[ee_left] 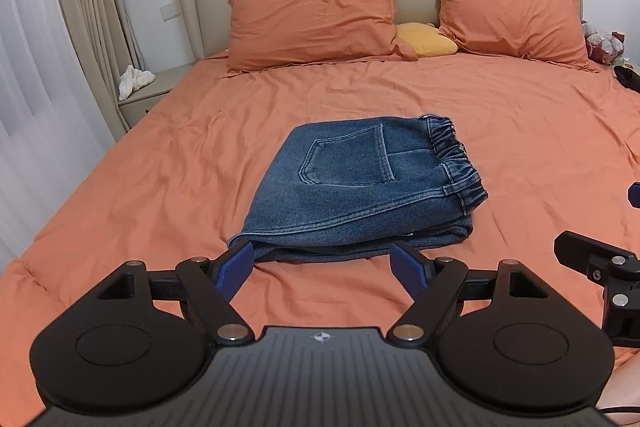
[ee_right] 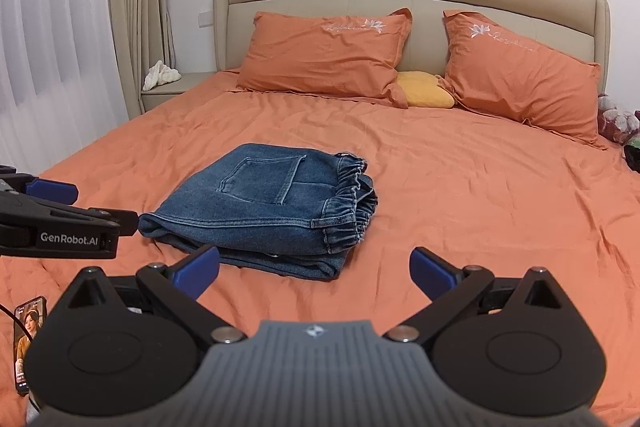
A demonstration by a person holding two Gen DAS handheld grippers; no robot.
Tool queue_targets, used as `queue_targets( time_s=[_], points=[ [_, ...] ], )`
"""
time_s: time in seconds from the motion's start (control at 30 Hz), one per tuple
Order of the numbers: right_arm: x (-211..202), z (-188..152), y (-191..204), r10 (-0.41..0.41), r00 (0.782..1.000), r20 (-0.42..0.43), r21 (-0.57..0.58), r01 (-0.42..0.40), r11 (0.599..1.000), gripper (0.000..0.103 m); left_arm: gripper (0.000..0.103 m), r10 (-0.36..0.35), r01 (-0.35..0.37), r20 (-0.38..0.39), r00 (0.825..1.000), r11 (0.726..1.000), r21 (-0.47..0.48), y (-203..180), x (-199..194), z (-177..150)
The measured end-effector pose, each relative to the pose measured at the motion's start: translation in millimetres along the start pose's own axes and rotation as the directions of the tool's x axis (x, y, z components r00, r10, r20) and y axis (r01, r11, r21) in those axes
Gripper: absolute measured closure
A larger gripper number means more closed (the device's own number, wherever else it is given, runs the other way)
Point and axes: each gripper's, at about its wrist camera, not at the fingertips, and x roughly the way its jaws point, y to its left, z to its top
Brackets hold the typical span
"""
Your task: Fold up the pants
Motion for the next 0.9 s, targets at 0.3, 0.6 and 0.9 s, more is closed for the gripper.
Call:
queue_targets(
  time_s=[0.3, 0.6, 0.9],
  points=[
    [-6.8, 1.8, -2.8, -0.003, 1.000, 0.013, 0.005, 0.003, 1.000, 0.006, 0.012, 0.003, -0.003, 0.007, 1.000, 1.000, 0.008, -4.0, -5.8, 2.1],
    [-11.6, 3.2, -2.8, -0.002, 1.000, 0.021, -0.003, 0.002, 1.000, 0.006, 0.012, 0.004, -0.004, 0.014, 1.000, 1.000, 0.007, -5.0, -10.6, 4.6],
    [-12.8, 3.7, -3.1, -0.002, 1.000, 0.019, -0.005, 0.002, 1.000, 0.006, 0.012, 0.005, -0.005, 0.018, 1.000, 1.000, 0.012, -5.7, -12.6, 4.7]
  ],
)
